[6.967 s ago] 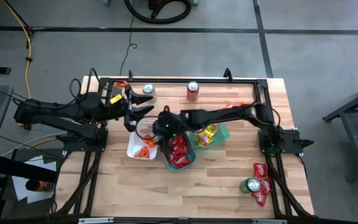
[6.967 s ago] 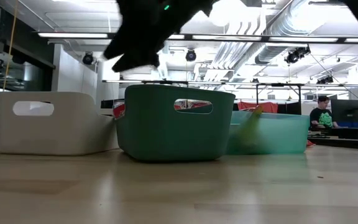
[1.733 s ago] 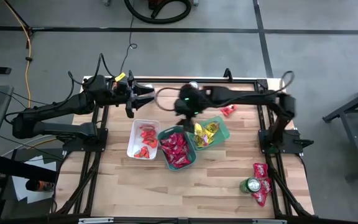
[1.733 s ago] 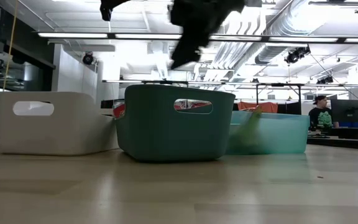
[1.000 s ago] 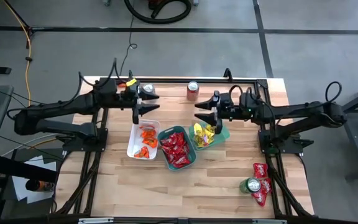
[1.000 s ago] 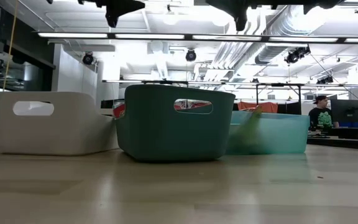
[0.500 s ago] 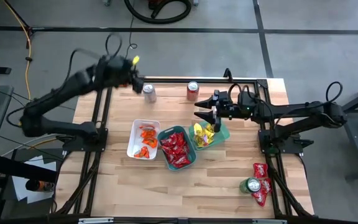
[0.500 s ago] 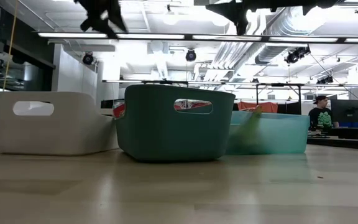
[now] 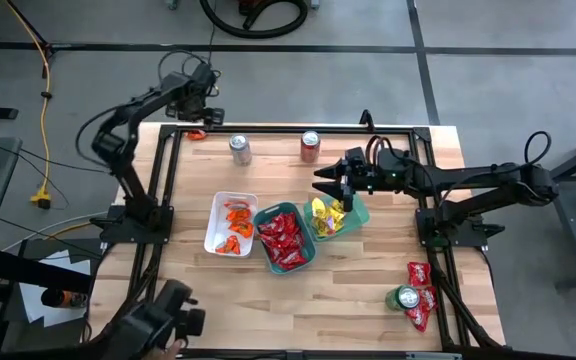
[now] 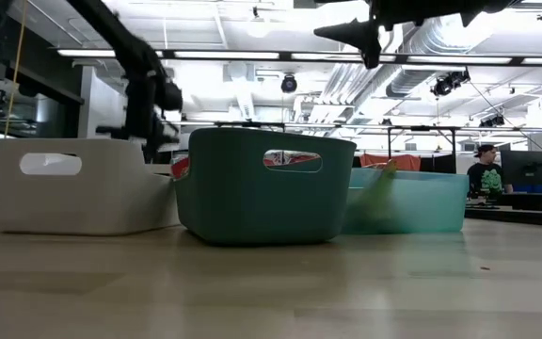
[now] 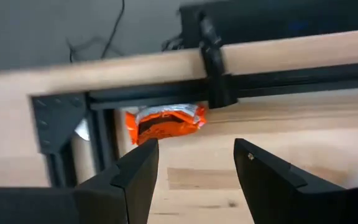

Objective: Sort candy
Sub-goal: Put the orange chocolate into the white bin

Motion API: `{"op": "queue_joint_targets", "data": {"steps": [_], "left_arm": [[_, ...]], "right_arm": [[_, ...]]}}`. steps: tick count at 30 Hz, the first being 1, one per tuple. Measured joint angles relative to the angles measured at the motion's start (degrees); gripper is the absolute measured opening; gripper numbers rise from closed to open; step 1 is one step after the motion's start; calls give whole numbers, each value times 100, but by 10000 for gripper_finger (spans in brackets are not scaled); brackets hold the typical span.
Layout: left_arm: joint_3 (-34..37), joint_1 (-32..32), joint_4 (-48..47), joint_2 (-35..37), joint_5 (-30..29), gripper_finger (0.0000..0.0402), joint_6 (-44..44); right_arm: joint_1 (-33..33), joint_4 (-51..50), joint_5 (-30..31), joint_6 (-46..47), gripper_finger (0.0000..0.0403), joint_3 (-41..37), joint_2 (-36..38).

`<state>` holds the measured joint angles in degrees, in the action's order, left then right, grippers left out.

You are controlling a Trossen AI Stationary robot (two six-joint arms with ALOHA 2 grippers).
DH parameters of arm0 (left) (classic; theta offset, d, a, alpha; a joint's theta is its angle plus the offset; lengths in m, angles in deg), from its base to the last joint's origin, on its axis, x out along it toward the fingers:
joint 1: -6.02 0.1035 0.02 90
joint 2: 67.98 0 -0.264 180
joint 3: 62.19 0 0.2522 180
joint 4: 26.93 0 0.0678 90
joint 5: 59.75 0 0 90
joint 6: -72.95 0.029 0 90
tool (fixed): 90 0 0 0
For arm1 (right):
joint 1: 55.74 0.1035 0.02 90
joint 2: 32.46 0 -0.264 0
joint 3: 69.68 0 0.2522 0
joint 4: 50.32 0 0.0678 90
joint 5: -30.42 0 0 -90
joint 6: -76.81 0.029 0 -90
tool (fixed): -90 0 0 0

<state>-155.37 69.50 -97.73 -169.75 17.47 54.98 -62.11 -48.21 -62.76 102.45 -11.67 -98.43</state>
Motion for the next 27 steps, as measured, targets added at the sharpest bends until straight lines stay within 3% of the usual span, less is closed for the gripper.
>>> {"op": "queue_joint_targets", "data": {"steps": [7,12,18,22,27], "left_arm": [[-2,107,4,-926,-147,195,-555],[-2,96,91,-1204,-750,195,-659],[-8,89,151,-1399,-781,189,-603],[-13,89,122,-1464,-591,140,-439],[0,89,48,-1324,-216,22,2]], "right_arm": [[0,-28,0,-1,220,0,0],[2,-54,0,-5,220,0,0],[2,-130,0,-10,220,0,0],[2,-188,0,-12,220,0,0],[2,-192,0,-12,220,0,0]]}}
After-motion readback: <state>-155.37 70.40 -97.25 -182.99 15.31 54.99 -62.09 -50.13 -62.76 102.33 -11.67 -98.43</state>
